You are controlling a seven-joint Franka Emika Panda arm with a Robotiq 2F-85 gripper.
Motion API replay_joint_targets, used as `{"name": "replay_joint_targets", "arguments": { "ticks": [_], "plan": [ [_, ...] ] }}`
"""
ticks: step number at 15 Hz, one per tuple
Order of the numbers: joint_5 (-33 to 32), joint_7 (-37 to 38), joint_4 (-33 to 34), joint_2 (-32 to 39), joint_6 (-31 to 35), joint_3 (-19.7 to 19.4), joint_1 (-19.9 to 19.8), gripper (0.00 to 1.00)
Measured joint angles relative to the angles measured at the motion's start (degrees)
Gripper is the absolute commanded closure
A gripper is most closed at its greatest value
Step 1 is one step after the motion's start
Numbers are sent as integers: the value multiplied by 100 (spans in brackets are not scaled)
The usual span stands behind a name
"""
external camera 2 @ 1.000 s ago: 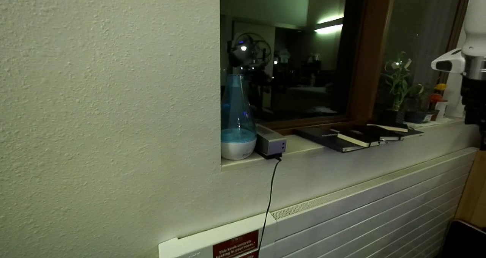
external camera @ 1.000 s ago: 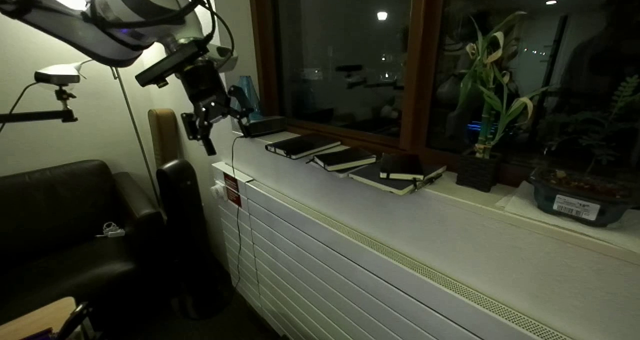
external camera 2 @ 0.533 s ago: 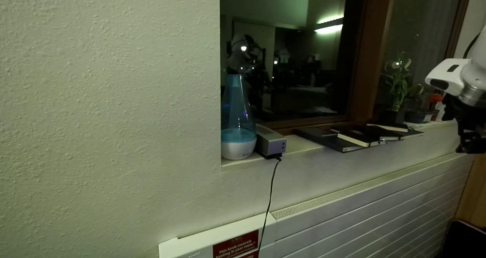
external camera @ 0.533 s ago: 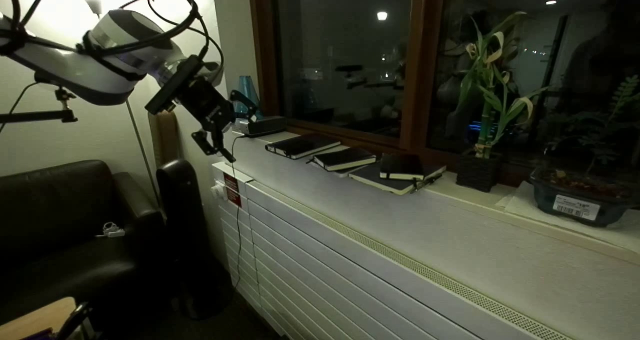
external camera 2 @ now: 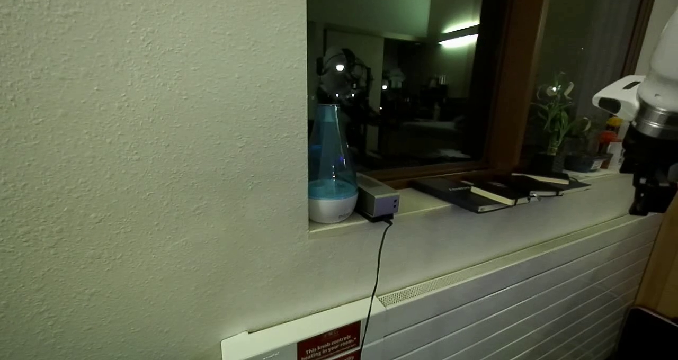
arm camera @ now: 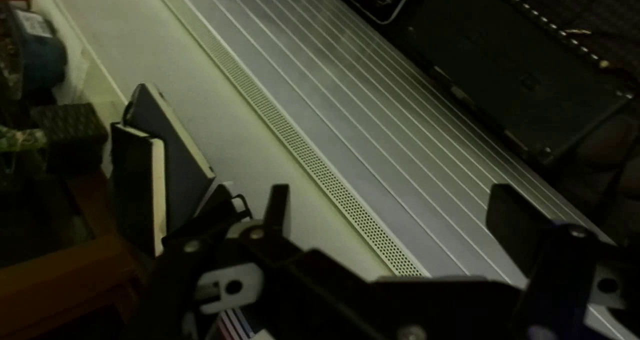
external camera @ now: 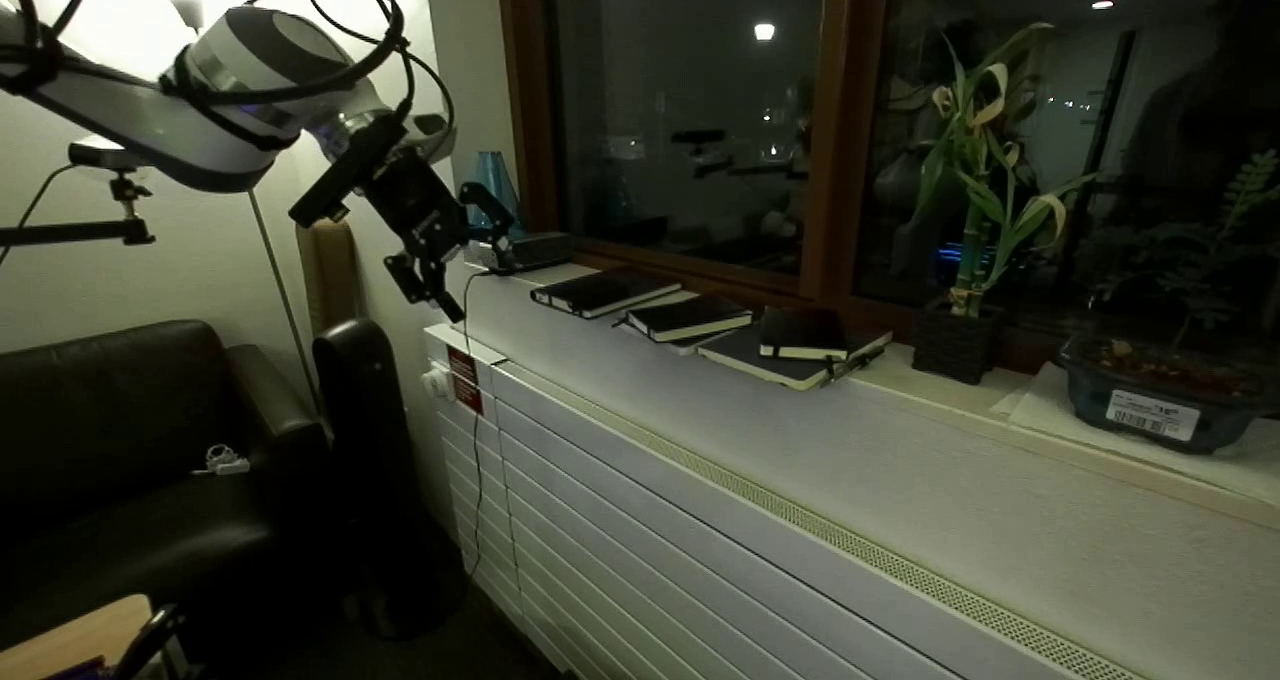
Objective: Move the top book on the left to the book on the right.
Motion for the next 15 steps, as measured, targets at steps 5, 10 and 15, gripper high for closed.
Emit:
{"name": "replay_joint_targets", "arguments": {
  "ticks": [5,10,15],
  "plan": [
    [1650,24,901,175,-432,-30,9,0],
    [2631,697,1616,548,-418,-54,-13,0],
    [3181,685,2087,992,-566,-46,11,0]
  ]
}}
